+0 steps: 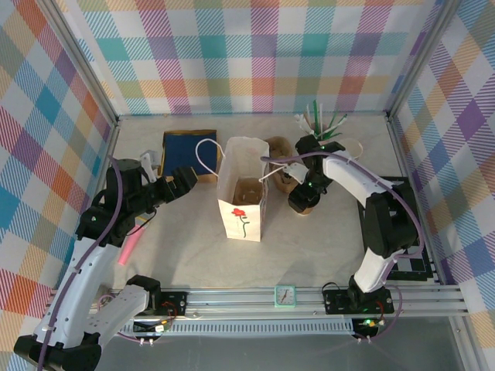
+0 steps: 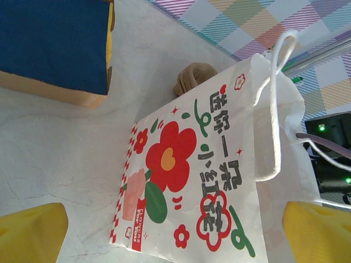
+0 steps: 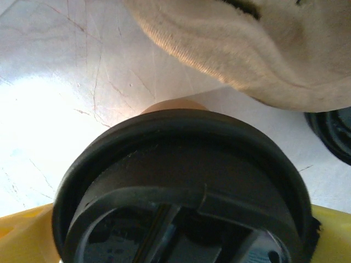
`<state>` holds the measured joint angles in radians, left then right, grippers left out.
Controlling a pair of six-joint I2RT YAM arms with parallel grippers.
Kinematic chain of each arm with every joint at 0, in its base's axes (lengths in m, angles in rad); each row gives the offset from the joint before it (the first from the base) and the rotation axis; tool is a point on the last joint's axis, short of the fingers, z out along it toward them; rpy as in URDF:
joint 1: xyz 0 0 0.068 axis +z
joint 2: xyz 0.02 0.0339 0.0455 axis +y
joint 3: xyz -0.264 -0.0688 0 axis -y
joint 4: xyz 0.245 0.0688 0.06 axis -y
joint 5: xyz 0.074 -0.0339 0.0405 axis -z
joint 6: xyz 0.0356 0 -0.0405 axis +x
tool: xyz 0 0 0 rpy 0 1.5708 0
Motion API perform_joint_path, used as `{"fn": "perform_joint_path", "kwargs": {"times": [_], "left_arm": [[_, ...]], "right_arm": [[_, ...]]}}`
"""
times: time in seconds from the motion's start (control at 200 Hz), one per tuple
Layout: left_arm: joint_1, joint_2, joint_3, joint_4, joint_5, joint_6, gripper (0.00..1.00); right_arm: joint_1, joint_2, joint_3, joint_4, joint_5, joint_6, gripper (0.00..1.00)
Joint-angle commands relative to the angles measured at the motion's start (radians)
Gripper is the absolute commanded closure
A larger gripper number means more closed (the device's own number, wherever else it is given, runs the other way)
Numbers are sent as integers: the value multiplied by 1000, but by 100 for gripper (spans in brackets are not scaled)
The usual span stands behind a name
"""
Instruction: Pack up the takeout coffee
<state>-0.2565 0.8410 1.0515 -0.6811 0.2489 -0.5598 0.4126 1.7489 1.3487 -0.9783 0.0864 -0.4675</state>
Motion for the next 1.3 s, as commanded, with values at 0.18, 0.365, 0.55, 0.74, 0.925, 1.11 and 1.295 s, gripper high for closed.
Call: {"fn": "perform_joint_path", "kwargs": {"times": [0.18,0.365,0.55,0.74,0.925,1.11,1.295], "left_arm": [[8,-14,1,-4,-5,9,0],[8,-17,-5,-3,-7,8,0],[8,-19,-11,0,-8,8,0],[8,-18,-17,5,-8,6,0],[8,-18,-19,5,-6,6,0],[8,-20,-19,5,-5,5,0],[8,-25,-18,-1,-8,6,0]], "right_arm": [[4,19,-36,34,3,32,1],[6,40,-42,52,15,53,1],[10,44,-63,70,22,68,1],[17,44,-87,88,32,82,1],[24,56,-97,102,68,103,1],[26,60,-104,129,78,118,1],[26,72,-109,138,60,125,1]]}}
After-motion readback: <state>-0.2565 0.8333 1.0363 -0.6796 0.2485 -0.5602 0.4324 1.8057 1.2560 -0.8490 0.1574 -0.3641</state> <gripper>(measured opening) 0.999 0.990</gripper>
